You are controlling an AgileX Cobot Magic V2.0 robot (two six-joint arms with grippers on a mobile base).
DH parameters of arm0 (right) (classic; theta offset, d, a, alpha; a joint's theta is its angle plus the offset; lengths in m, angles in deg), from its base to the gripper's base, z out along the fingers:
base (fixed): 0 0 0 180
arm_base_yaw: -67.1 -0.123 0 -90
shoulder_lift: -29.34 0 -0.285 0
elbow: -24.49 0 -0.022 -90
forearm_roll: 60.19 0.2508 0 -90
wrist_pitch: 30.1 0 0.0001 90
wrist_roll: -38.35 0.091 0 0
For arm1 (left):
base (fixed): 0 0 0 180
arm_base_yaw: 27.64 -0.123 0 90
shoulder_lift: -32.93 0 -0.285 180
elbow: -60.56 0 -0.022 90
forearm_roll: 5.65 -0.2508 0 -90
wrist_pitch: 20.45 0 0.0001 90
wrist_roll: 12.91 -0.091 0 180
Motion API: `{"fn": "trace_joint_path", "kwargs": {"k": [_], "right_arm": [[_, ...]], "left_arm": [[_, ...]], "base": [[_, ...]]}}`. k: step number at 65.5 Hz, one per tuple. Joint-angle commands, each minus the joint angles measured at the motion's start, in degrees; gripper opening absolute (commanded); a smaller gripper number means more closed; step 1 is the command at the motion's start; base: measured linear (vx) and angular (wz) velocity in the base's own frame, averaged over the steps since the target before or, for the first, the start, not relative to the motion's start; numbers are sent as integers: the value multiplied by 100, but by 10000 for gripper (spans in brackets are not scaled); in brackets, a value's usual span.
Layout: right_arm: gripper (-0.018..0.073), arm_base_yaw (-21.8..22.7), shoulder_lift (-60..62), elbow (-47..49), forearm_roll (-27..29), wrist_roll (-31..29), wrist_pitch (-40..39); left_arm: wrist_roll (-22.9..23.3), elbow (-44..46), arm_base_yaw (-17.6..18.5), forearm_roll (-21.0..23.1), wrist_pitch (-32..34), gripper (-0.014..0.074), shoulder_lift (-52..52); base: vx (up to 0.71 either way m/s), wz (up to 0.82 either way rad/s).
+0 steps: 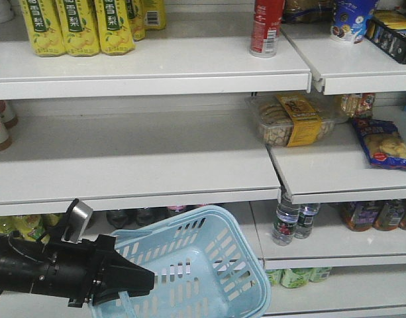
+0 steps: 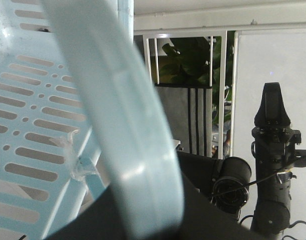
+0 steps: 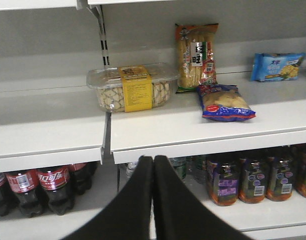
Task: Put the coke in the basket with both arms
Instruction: 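Hold the basket while the base approaches the shelf with the red can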
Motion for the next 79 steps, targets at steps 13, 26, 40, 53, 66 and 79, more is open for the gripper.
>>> {"fn": "trace_joint_path", "kwargs": {"k": [13, 26, 40, 53, 66, 79], "right_arm": [[-10, 28, -78, -32, -38, -54, -416], [-10, 28, -78, -32, -38, -54, -416], [-10, 28, -78, -32, -38, -54, -416], [-10, 28, -78, -32, -38, -54, -416], [-10, 28, -78, -32, -38, -54, -416], [-10, 28, -78, -32, -38, -54, -416]], "left_arm": [[-24, 90, 29, 368, -493, -6, -204], [-24, 90, 29, 368, -493, -6, -204], [-24, 90, 29, 368, -493, -6, -204], [-24, 90, 29, 368, -493, -6, -204], [-24, 90, 29, 368, -493, -6, -204], [-24, 90, 29, 368, -493, -6, -204]], "base": [[5, 18], [3, 12], [4, 5], [5, 2], [5, 4], [5, 5]]}}
